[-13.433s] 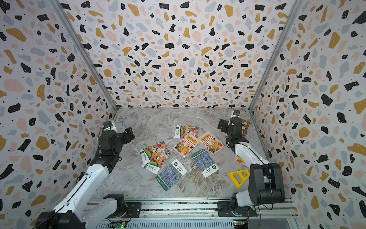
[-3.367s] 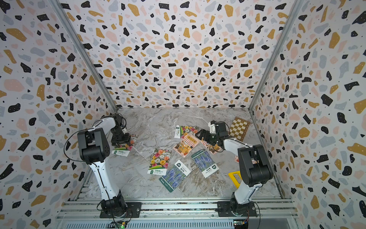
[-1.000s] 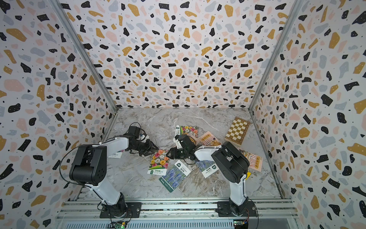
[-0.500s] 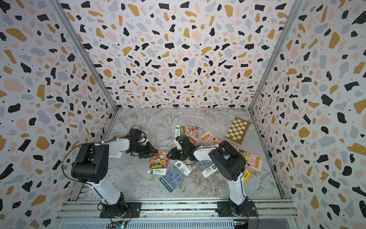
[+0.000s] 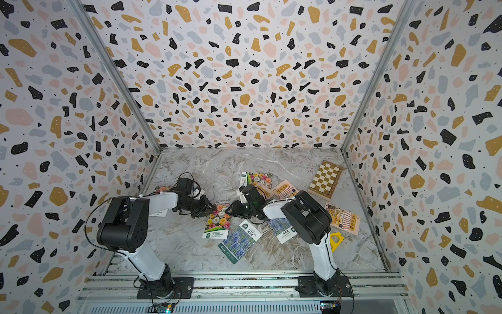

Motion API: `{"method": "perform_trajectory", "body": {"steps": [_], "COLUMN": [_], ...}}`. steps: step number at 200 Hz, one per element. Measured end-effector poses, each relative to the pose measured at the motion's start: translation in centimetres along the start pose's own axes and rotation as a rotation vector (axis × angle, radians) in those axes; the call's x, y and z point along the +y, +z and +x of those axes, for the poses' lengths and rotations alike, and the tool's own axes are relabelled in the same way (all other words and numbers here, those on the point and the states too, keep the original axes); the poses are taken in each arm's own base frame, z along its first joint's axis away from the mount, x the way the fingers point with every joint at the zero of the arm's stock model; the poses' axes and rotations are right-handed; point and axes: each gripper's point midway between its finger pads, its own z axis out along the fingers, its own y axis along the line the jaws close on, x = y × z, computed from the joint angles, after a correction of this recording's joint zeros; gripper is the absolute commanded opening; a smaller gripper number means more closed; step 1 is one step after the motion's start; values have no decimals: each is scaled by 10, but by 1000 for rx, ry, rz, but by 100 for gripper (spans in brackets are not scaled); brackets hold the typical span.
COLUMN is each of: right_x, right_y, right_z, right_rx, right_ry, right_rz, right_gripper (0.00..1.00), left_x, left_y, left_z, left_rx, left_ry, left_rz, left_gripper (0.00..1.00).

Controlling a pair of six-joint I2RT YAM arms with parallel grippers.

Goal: Arrange the seed packets in a row
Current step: Pick up the seed packet from the center of the board.

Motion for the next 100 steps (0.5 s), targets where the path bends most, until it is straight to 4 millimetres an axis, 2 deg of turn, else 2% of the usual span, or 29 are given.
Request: {"method": "perform_trajectory", "body": {"steps": [34,63,100], "right_x": [16,28,28], "right_y": [-2,-6,-4], "right_z": [-2,-8,-9], "right_rx": [14,12,12], "right_ry": [29,51,58], "right_rz": [-88,-160,-173], "right_gripper": [46,54,60], "left_x": [-1,-2,-3], "left_y": [1,2,4], "left_z": [0,-1,-2], "left_rx": [-8,-13,-17], "left_ry": [6,2,0], "left_rz": [14,28,41], "left_gripper": [25,25,25]}}
